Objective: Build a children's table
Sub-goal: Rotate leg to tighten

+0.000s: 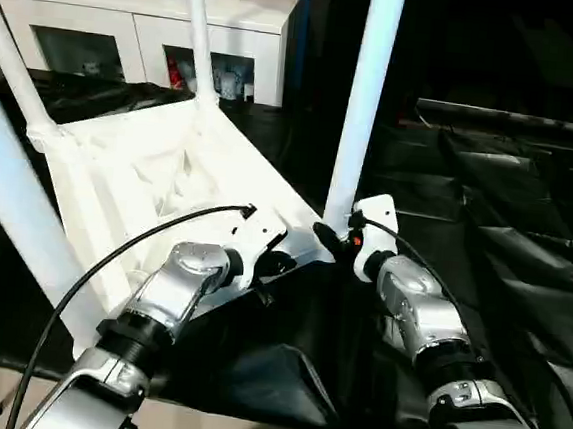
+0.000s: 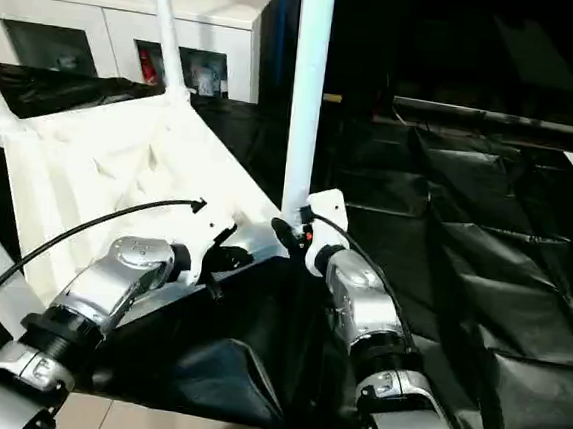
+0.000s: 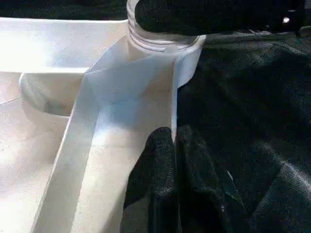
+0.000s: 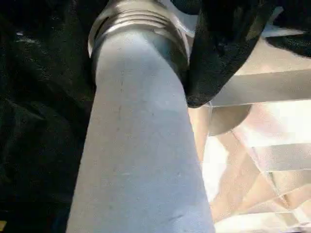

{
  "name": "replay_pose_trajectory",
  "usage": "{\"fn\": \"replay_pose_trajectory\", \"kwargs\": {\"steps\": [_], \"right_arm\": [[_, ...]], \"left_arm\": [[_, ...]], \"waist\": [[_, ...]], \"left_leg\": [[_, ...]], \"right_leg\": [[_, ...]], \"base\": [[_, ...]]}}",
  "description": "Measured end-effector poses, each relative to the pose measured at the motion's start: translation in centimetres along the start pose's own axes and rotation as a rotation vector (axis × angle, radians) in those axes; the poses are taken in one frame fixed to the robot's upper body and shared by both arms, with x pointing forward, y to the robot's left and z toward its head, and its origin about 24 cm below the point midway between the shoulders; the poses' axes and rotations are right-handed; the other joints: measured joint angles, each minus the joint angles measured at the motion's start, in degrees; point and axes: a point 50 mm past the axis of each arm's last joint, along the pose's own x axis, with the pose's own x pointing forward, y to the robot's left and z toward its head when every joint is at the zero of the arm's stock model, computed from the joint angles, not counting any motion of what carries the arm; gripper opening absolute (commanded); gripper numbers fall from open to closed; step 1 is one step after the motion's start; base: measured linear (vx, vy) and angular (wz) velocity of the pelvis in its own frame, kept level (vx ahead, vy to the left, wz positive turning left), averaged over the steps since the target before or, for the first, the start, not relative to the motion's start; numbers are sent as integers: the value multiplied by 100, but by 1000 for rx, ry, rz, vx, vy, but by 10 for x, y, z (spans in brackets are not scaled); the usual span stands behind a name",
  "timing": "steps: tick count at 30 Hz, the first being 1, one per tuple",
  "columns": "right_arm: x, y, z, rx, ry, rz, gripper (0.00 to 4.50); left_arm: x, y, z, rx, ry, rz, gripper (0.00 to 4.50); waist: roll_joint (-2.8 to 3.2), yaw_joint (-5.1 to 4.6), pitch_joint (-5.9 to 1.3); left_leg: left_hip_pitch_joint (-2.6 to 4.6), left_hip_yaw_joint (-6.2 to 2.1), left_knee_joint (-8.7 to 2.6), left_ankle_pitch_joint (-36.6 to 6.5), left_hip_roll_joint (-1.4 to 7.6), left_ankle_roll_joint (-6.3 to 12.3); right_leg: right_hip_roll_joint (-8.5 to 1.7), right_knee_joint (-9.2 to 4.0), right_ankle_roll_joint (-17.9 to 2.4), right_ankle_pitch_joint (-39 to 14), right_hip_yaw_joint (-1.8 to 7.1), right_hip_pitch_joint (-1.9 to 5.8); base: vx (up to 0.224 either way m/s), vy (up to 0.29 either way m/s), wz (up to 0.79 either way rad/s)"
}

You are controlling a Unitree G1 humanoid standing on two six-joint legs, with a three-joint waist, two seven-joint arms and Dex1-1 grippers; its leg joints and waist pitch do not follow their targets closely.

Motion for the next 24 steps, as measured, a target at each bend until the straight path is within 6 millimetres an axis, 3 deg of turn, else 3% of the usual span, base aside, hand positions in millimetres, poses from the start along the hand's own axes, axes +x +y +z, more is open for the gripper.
{"fn": "replay_pose_trajectory", "kwargs": {"steps": [5, 11, 17, 24], "right_arm": [[-20, -9, 3, -94, 26, 260, 377], [-34, -11, 7, -215, 69, 476, 377], [-33, -8, 7, -223, 69, 505, 377], [-36, -3, 4, -214, 107, 619, 307]], "left_arm": [[-23, 6, -9, 51, 0, -104, 0], [-48, 7, -16, 87, -3, -226, 0], [-48, 6, -15, 94, -3, -245, 0], [-68, 7, -24, 100, 40, -299, 0]], "waist": [[-1, 3, 0], [0, 41, 0], [-2, 76, 1], [-4, 16, 3]], "left_leg": [[-23, -1, -1, 1, 10, 0], [-92, -4, 25, 23, 32, 37], [-114, 12, 60, 4, 27, 63], [-100, 14, 60, -8, 34, 27]], "right_leg": [[3, 8, -16, 41, -11, -23], [19, 13, -30, 2, -34, -67], [5, 4, -30, 3, -20, -72], [10, 19, -29, 3, -20, -69]], "base": [[21, -3, 0], [40, -7, 0], [0, 0, 0], [0, 0, 0]]}}
